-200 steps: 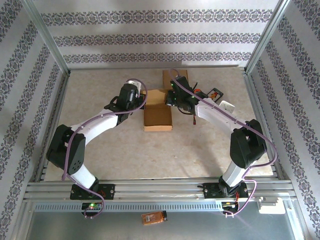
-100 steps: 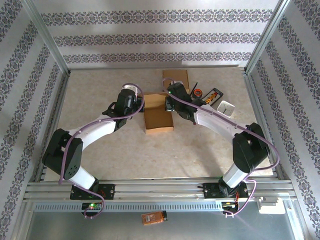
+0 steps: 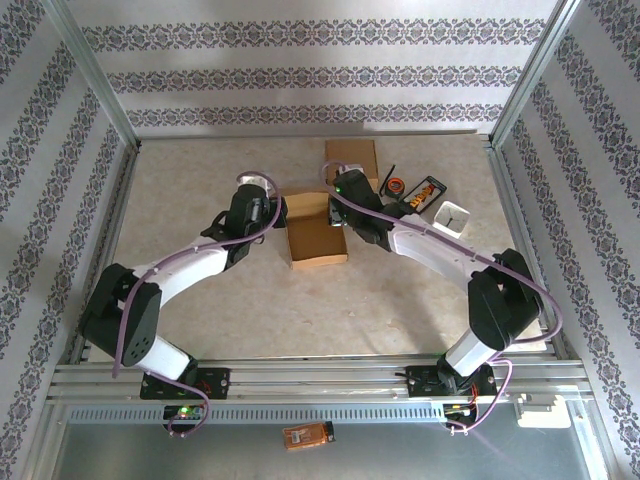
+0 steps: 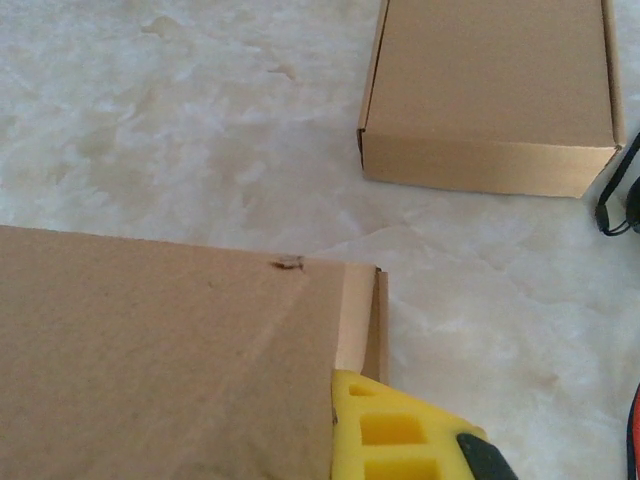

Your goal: Fold the paper box

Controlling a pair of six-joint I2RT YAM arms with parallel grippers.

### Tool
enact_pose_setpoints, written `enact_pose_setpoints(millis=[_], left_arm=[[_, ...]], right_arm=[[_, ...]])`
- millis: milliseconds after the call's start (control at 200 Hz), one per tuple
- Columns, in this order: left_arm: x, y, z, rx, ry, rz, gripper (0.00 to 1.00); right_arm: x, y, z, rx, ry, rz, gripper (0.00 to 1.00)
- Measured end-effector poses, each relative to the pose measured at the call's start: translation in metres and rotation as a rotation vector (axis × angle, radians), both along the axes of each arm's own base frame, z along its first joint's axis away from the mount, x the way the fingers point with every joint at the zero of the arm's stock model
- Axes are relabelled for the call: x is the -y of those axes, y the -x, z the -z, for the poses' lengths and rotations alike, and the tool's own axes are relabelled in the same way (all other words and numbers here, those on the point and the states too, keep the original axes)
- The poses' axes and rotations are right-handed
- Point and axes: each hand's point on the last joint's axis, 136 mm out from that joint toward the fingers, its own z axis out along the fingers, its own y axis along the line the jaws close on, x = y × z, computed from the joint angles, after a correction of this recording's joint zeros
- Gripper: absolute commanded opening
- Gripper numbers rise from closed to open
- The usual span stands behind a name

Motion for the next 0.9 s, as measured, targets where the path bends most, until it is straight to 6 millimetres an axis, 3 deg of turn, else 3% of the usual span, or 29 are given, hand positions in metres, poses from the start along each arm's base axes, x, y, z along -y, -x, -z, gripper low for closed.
enact_pose_setpoints(millis=[645,899], left_arm=[[0.010,0.037,0.007,0.033,0.007,0.002,0.00],[0.010,0.051,0.012,0.045,0.015,0.004,0.07]], right_arm=[[0.008,0.042,0.014,0.081,0.015,-0.068,0.02],[0.005,0.053,0.018,0.107,0.004,-0.083,0.06]])
